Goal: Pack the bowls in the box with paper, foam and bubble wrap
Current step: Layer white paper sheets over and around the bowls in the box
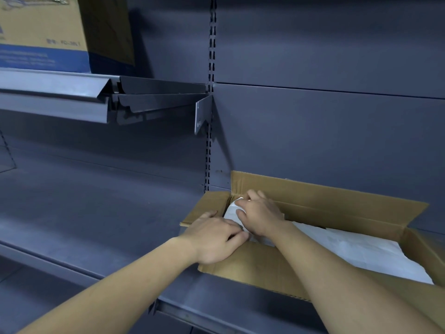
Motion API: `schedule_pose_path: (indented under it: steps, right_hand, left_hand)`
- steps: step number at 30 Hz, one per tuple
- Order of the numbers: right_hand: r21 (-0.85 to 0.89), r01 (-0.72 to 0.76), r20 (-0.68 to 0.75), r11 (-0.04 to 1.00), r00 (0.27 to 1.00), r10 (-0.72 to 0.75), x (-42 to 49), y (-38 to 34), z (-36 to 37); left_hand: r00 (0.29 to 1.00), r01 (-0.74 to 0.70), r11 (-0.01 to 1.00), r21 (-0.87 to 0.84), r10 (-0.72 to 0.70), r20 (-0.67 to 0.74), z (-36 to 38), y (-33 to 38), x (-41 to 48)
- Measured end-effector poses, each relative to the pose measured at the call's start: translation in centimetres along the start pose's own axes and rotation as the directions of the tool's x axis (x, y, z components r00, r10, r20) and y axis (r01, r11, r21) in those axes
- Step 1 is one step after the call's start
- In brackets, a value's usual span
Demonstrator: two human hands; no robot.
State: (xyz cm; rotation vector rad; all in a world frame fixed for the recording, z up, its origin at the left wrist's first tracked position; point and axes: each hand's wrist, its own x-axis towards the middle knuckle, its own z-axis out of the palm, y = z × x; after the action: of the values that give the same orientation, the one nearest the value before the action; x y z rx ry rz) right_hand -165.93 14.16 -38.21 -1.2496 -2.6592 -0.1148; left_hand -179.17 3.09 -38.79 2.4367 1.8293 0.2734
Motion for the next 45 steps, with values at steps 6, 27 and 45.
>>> schedule_pose_path:
  steps: [6,27,45]
  right_hand:
    - [0.154,0.082,0.127,0.985,0.987,-0.102,-0.8,0.7,0.5]
    - [0.132,0.105,0.28,0.986,0.95,-0.138,-3.1,1.6,-1.5]
    - [0.178,0.026,0.243,0.984,0.968,-0.07,-3.6,3.1,-0.9]
  left_hand:
    - [1.0,-0.001,0.999,-0.054,0.0,-0.019,0.3,-0.2,-0.2]
    - [0.998,-0.019,0.999,-0.043,0.016,-0.062,-1.0,1.0,-1.4]
    - [0.997,0.025,0.991,-0.132,-0.015,0.078,-0.9,0.8,-0.9]
